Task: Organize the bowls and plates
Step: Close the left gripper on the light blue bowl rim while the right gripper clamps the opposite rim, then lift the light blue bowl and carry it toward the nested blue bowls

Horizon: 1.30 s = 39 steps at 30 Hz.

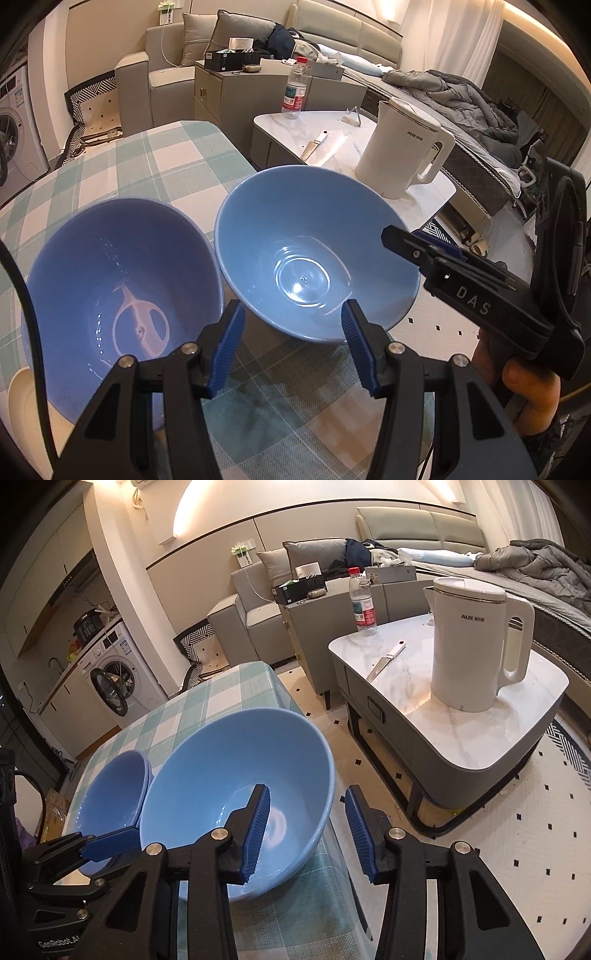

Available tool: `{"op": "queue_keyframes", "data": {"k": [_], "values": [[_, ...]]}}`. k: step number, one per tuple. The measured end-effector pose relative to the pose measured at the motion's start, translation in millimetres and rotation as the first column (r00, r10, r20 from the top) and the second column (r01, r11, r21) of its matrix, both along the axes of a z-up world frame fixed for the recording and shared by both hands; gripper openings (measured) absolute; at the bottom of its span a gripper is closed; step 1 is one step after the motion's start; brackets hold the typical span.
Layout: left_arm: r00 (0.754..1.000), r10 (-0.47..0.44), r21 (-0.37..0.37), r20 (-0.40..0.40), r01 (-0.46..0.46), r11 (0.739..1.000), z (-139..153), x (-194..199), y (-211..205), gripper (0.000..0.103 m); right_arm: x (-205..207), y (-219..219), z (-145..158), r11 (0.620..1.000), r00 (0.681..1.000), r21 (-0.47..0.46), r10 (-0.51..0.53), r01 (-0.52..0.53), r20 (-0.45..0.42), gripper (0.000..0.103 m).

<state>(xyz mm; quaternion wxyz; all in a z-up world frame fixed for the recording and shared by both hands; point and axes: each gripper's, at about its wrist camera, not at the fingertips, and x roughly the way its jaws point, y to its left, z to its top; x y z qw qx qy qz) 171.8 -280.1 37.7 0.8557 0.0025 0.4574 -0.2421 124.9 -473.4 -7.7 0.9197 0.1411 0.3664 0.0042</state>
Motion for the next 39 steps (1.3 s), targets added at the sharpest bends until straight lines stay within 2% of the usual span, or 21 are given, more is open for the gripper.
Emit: {"op": "queue_keyframes", "data": {"k": [5,8,11,30,39], "values": [[1.000,0.000,0.000,0.001,0.000,1.000,1,0,0,0.054,5,3,-8,1.000,1.000,-0.001,0.006,-0.006,-0.014,0.044],[1.000,-0.003,0.001,0.002,0.003,1.000,1,1,1,0.054,7,3,-10,1.000,1.000,-0.011,0.003,-0.004,-0.017,0.034],[1.000,-0.004,0.007,0.002,0.004,1.000,1,2,0,0.054,7,2,-12,1.000,1.000,-0.020,-0.001,0.001,-0.021,0.029],[1.000,-0.025,0.040,0.015,0.024,0.999,2,1,-10,0.054,7,4,-16,0.999,0.999,-0.032,0.023,-0.024,-0.025,0.029],[0.999,-0.032,0.054,0.028,0.031,0.998,1,1,-11,0.054,6,7,-15,0.997,0.999,-0.068,0.032,-0.033,-0.018,0.029]]}}
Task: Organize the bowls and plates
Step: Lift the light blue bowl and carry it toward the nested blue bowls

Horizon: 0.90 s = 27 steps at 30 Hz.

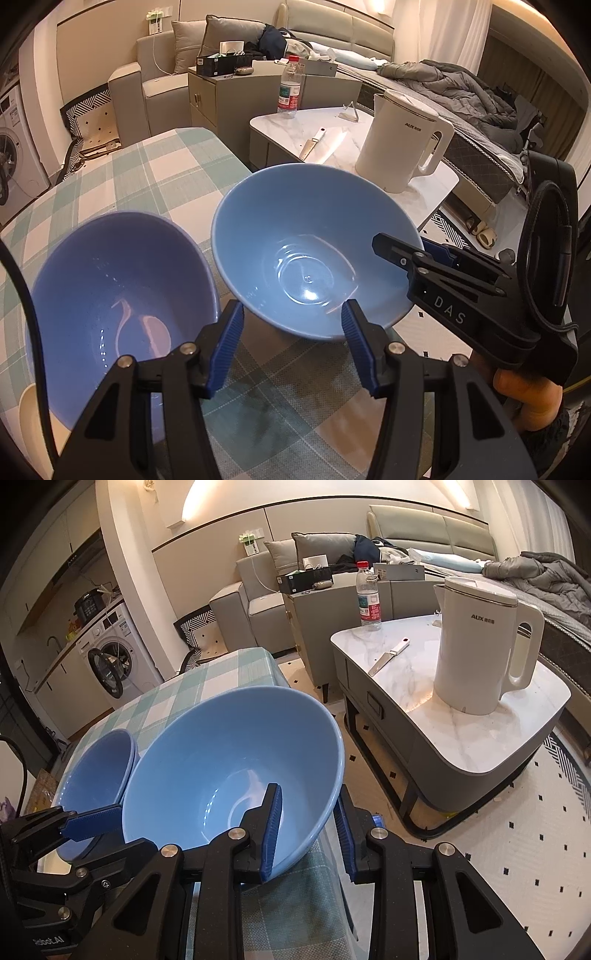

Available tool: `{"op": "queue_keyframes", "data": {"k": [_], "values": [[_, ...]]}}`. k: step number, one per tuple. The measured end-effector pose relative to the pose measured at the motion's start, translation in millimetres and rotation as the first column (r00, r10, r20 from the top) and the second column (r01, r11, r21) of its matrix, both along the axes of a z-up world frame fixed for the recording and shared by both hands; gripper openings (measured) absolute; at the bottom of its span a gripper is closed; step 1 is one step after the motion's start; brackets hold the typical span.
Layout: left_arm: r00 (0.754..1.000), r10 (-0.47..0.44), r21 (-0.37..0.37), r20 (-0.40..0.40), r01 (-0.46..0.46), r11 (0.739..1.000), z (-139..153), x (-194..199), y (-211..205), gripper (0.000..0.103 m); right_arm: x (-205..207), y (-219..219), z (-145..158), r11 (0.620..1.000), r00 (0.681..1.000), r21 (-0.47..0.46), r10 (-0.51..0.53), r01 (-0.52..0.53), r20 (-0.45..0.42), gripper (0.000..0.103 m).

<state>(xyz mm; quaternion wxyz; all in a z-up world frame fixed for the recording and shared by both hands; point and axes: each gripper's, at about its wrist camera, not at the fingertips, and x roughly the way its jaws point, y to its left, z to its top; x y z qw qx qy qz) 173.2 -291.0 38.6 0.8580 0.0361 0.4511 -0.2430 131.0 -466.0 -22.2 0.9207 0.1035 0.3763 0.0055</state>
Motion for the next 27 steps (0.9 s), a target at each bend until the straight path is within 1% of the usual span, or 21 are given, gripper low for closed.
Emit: {"op": "queue_keyframes", "data": {"k": [9,11,13,15,16,18,19,22,27], "values": [[1.000,-0.005,-0.002,0.005,0.005,1.000,0,0,1,0.054,-3,5,3,0.999,1.000,-0.034,0.008,-0.008,0.014,0.030],[1.000,-0.009,-0.008,0.025,0.009,1.000,3,-2,1,0.052,-4,6,5,0.999,0.999,-0.037,0.018,-0.018,0.026,0.030],[0.998,-0.058,-0.042,0.016,0.059,0.997,6,-5,-3,0.051,-7,9,8,0.998,0.997,-0.030,0.050,-0.049,0.051,0.030],[0.997,-0.070,-0.019,0.026,0.070,0.997,7,-8,-10,0.051,-7,14,10,0.998,0.997,-0.038,0.060,-0.058,0.055,0.030],[0.997,-0.073,-0.005,0.034,0.073,0.997,6,-9,-13,0.050,-7,15,9,0.997,0.997,-0.047,0.058,-0.055,0.052,0.030],[0.997,-0.072,-0.004,0.017,0.072,0.997,3,-7,-14,0.050,-4,13,5,0.998,0.999,-0.047,0.046,-0.045,0.028,0.030],[0.997,-0.072,-0.008,0.016,0.072,0.997,2,-8,-13,0.050,-2,8,1,0.999,0.999,-0.028,0.040,-0.039,0.015,0.030],[0.998,-0.056,-0.006,0.007,0.056,0.998,3,-7,-9,0.050,-3,3,0,0.999,0.999,-0.004,0.042,-0.042,0.017,0.030],[1.000,-0.017,-0.019,-0.010,0.017,1.000,5,-7,1,0.051,-1,5,0,0.999,0.999,-0.016,0.042,-0.042,0.009,0.030]]}}
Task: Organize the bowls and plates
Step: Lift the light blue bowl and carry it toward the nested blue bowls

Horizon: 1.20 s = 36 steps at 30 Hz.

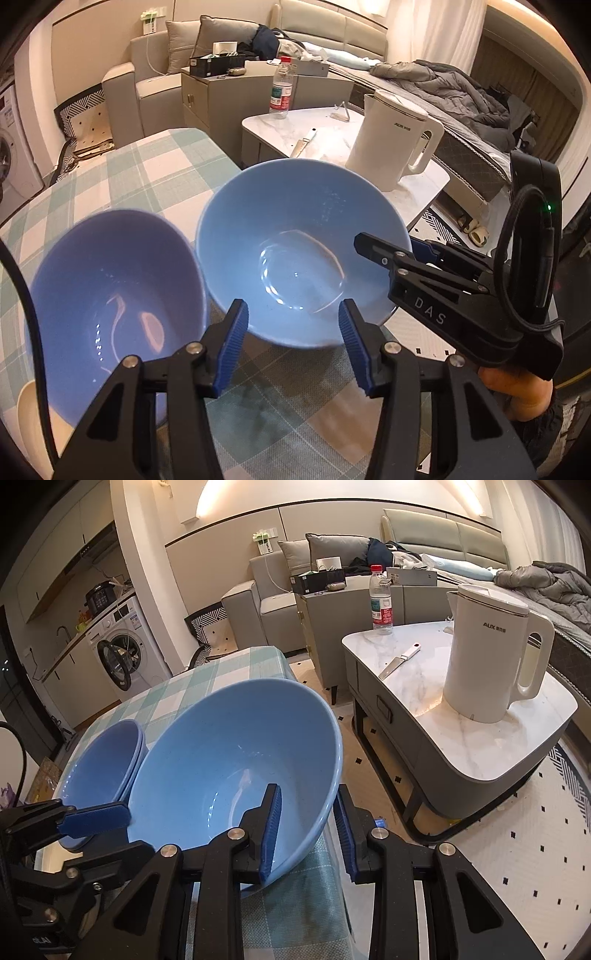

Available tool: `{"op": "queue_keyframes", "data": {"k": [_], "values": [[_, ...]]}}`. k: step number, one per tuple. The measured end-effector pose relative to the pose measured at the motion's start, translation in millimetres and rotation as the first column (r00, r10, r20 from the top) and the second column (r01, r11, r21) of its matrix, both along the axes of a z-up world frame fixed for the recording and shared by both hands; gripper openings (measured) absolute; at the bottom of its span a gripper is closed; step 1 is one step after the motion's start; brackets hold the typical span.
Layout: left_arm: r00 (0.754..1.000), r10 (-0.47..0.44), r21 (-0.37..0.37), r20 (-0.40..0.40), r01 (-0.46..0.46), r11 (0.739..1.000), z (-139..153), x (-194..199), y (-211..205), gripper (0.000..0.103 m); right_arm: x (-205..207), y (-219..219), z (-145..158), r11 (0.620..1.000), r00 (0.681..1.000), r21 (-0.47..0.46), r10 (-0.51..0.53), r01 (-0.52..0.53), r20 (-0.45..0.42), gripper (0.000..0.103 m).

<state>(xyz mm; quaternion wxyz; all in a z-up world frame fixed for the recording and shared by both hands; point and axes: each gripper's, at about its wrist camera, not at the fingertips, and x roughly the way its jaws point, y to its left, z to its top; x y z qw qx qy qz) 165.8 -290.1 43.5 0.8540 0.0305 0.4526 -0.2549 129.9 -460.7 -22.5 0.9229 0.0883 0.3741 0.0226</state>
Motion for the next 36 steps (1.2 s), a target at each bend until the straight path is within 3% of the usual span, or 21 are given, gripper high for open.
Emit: {"op": "queue_keyframes", "data": {"k": [13,20,36], "values": [[0.999,0.050,0.009,-0.006,-0.050,0.999,-5,7,5,0.054,3,-5,-4,1.000,1.000,-0.002,-0.020,0.020,-0.019,0.030],[0.999,0.047,0.030,0.009,-0.047,0.998,-6,13,-4,0.061,4,-9,-6,1.000,1.000,0.013,-0.019,0.019,-0.020,0.030],[0.999,0.034,0.076,0.031,-0.036,0.996,-7,27,-14,0.062,3,-11,-9,0.999,0.999,0.024,-0.030,0.030,-0.010,0.033]]}}
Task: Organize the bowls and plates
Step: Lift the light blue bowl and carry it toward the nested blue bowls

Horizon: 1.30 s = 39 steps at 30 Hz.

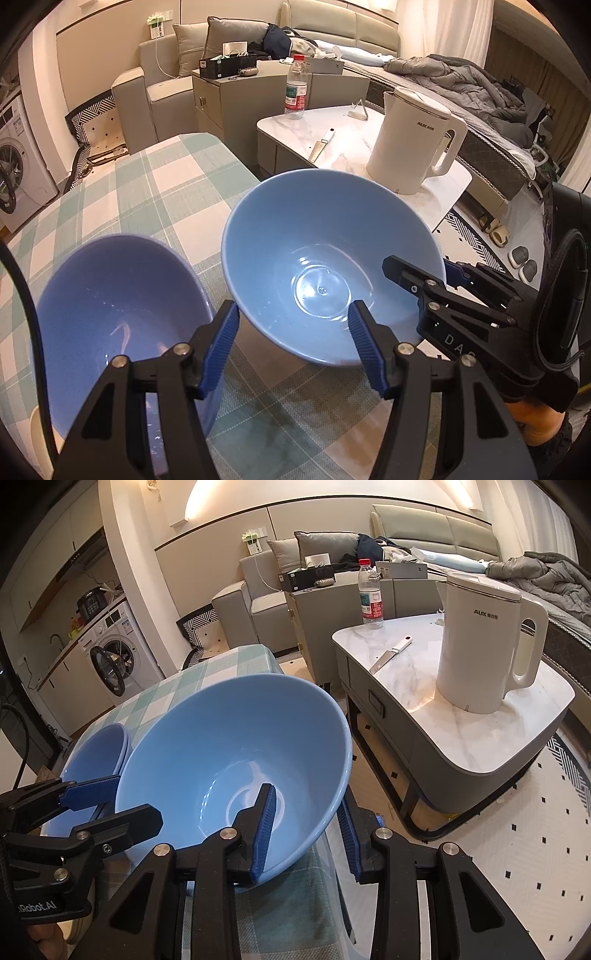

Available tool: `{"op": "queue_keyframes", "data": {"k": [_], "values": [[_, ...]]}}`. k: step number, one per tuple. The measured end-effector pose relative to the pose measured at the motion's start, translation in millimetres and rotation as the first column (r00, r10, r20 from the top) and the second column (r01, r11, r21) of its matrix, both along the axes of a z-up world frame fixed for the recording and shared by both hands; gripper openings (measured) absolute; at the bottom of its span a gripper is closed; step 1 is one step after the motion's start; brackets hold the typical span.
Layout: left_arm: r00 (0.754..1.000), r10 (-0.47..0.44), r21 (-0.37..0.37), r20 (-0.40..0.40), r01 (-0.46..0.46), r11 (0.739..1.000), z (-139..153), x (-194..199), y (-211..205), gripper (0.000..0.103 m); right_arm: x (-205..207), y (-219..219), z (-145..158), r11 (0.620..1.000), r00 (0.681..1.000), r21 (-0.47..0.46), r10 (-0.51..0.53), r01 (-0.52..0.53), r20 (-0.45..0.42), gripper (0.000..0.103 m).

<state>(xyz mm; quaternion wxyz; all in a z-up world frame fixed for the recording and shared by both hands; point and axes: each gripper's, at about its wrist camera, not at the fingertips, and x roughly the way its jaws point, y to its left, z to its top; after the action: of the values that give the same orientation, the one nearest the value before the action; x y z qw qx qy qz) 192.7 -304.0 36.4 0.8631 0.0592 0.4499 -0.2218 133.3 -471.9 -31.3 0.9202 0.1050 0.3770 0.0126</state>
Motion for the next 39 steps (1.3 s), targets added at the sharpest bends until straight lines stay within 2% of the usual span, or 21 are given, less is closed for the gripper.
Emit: {"op": "queue_keyframes", "data": {"k": [9,13,18,26,39], "values": [[1.000,-0.007,0.030,0.010,0.007,1.000,-1,7,-5,0.064,1,-1,-1,1.000,1.000,-0.005,-0.004,0.004,-0.005,0.033],[1.000,-0.013,0.030,0.008,0.013,0.999,-1,12,-8,0.069,1,-1,-1,1.000,1.000,-0.006,-0.004,0.004,-0.005,0.033],[1.000,-0.015,0.049,0.027,0.014,0.999,-3,15,-12,0.069,1,-1,-1,1.000,1.000,-0.006,-0.003,0.003,-0.004,0.033],[0.999,-0.013,0.059,0.053,0.010,0.998,-3,13,-8,0.054,2,0,0,0.999,1.000,-0.035,-0.002,0.002,-0.003,0.033],[0.998,-0.008,0.011,0.065,0.008,1.000,7,7,2,0.054,-4,5,7,0.999,1.000,-0.053,0.004,-0.003,0.029,0.033]]}}
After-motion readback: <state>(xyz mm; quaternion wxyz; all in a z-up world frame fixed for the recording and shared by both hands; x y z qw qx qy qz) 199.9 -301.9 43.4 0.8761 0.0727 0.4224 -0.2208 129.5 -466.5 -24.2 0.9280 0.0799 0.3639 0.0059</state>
